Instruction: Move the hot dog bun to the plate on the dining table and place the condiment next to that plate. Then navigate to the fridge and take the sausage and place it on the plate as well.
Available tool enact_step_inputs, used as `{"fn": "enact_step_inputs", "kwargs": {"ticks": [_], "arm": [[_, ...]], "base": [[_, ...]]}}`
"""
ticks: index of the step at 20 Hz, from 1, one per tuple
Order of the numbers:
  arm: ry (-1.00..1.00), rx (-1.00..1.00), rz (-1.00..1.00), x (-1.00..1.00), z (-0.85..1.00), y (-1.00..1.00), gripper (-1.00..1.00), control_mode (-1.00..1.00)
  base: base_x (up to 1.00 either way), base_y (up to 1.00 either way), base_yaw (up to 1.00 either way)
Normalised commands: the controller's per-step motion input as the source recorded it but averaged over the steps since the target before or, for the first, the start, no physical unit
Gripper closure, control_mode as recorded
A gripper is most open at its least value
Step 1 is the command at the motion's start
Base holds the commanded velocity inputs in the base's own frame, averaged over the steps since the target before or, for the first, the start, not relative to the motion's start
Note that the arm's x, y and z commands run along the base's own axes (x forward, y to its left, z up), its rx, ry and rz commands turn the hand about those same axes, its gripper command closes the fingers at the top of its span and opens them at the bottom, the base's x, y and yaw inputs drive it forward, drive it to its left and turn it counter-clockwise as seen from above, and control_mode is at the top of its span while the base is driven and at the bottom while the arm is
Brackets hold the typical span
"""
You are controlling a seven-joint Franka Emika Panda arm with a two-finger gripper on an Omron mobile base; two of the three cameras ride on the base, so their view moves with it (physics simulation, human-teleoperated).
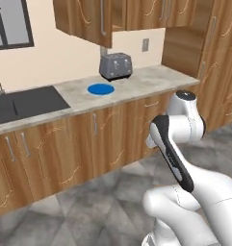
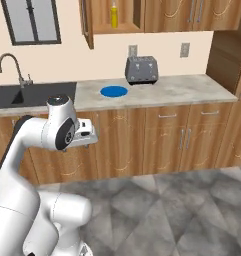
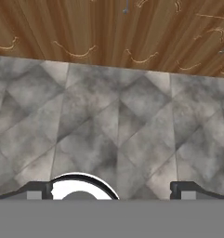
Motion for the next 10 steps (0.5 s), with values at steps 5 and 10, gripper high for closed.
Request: {"fn": "enact_step_inputs", "kwargs": {"ticks": [5, 10], "arm": [[0.0, 0.0, 0.0, 0.0, 0.0, 0.0, -1.0, 1.0], [0.0, 0.0, 0.0, 0.0, 0.0, 0.0, -1.0, 1.0]], "base": [[1.0, -0.13, 0.0], [1.0, -0.7, 0.01]]}}
